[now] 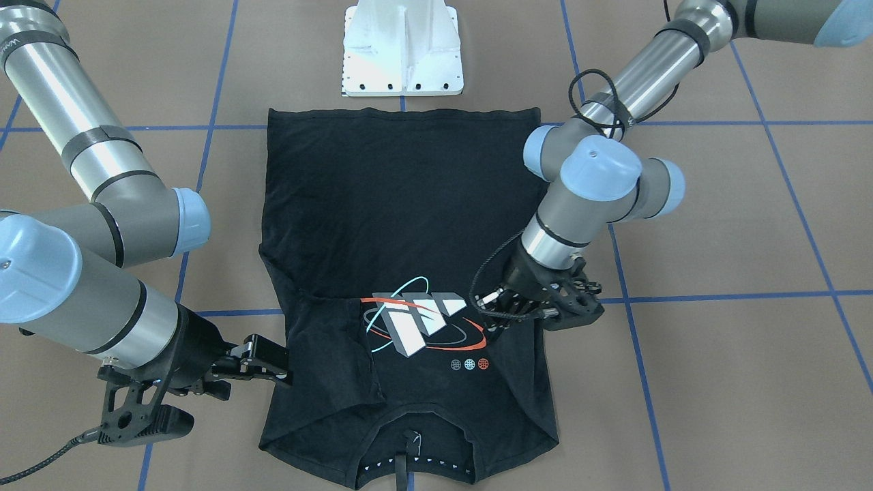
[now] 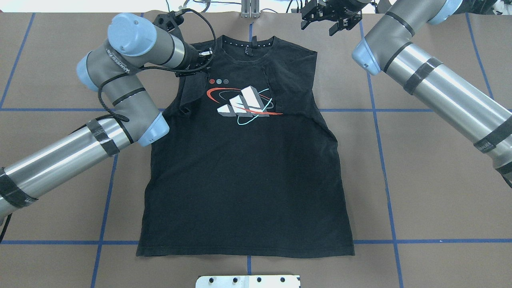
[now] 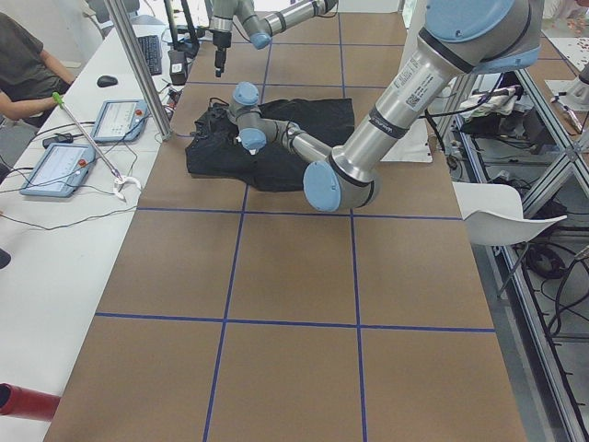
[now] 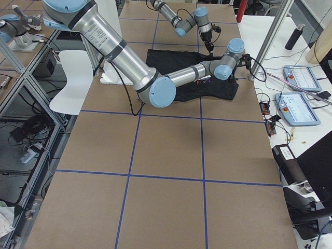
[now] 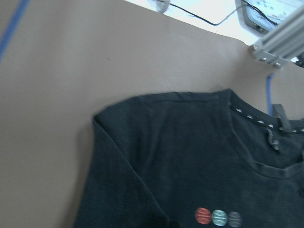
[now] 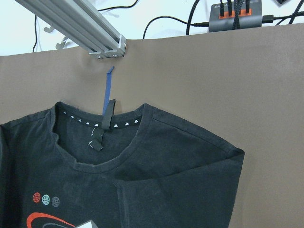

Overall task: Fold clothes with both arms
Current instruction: 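Grasp the other sleeve with the left gripper and fold it inward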

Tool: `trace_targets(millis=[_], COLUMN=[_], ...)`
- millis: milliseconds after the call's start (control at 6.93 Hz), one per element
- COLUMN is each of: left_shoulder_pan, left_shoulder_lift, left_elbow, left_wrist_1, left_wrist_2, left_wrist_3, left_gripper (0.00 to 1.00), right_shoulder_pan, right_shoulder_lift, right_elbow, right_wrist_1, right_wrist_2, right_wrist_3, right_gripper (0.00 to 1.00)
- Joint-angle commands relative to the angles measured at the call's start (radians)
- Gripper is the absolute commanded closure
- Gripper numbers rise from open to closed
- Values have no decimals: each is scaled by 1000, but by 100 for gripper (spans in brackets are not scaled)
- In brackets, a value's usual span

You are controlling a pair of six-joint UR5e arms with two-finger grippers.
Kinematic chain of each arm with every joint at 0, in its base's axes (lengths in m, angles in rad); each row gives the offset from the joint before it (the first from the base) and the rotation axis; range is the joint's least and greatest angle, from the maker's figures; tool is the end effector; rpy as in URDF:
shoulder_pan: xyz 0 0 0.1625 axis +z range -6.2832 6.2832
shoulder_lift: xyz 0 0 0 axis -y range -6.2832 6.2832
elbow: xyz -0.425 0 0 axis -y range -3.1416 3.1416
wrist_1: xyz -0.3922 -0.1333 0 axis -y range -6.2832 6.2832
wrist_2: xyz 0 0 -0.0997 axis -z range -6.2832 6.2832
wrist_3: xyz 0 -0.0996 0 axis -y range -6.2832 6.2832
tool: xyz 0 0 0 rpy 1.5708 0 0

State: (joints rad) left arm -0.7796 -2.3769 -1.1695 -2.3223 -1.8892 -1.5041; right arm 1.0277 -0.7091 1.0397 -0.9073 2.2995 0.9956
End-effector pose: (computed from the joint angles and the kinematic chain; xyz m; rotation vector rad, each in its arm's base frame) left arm 0.4928 -0.6307 0.2491 0.2152 1.1700 -0.4439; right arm -0.3613 -0.7282 0.2689 0.2161 -1.1315 0.0395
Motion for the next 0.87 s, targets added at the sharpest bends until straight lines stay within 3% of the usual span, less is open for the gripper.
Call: trace_targets(millis=[0,433,577,721], left_shoulder_pan=[14,14,13,13], left_shoulder_lift=[-48,-53,-51,-53], left_elbow=[70,68,67,54], left_wrist_1=[-9,-12,-26,-43], left_wrist_2=[2,1,1,2], left_wrist_3=[-35,-35,-27,-27], left_gripper=[100,100,11,0], right_shoulder_pan=[3,2,2,5], right_shoulder_lift=[-3,-10,-13,-12], right_elbow=[0,0,0,0], right_wrist_1=[-1,-1,-1,-4], right_wrist_2=[1,0,0,1], right_wrist_3=[0,0,0,0], right_gripper=[0,0,0,0])
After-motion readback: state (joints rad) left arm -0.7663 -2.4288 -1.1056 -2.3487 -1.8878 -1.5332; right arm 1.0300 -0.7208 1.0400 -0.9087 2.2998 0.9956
